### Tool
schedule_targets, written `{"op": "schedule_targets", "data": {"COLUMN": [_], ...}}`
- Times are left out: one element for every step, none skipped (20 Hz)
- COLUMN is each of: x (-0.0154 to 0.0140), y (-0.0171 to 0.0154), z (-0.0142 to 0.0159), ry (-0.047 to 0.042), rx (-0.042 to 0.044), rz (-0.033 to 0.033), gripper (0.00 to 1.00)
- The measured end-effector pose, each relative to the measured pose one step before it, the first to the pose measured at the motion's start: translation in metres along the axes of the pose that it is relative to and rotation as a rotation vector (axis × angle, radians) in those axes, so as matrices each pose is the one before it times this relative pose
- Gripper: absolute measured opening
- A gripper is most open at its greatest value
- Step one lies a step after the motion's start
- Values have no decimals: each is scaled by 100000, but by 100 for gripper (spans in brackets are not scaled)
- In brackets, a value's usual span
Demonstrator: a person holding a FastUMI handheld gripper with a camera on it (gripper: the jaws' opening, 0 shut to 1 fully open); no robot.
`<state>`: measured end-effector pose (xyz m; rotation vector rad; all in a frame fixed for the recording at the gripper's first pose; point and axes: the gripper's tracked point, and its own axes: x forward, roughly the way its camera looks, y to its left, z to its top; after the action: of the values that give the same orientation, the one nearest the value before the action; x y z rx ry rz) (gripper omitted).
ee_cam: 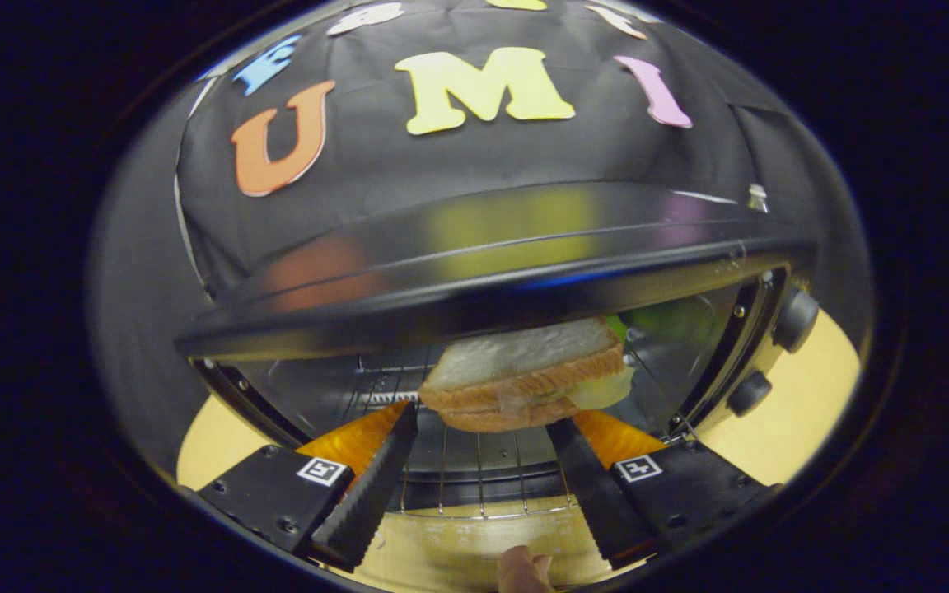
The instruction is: Open the toaster oven, put the food inside, and close the toaster oven door.
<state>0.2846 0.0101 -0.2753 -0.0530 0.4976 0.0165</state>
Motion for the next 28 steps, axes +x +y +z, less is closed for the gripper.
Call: {"op": "schedule_targets", "data": {"x": [-218,-279,-173,-200,-870,36,-624,-705,-441,-850,-1089,-1096,-1130,-1082,-1103,-964,-813,-608,-414,-341,-336,-238,-67,-81,47,204,274,283], "y": [-125,-99,52,-437,175,-286,156,-16,-155,-39,-26,-92,-102,27,300,461,263,-183,-307,-190,36,-166,-287,-462,-358,-113,-182,-110], "z": [-357,-271,-197,-1109,460,-706,-484,-382,-483,-295,-272,-138,-206,-376,-655,-583,-640,-516,-485,-875,-721,-779,-587,-618,-518,-544,-506,-260], "ry": [1062,973,-83,4448,-2245,914,293,834,876,101,-195,-839,-547,223,746,1110,907,387,754,1741,1693,613,1193,827,868,1993,1952,1206], "rx": [-2031,101,-279,-1332,700,181,1530,1528,993,-215,-1555,-2564,-2271,-767,-276,-951,-1782,-1492,-1316,-797,-546,-214,-417,443,1199,1746,1466,1315], "rz": [-1211,-1186,-1243,-2115,1468,1098,1690,1119,709,856,498,-456,-973,-951,326,1369,894,-1371,-2181,-1581,499,492,-102,-899,-276,781,-174,443], "gripper": [100,100,100,100,100,100,100,100,100,100,100,100,100,100,100,100,100,100,100,100,100,100,100,100,100,100,100,100]}}
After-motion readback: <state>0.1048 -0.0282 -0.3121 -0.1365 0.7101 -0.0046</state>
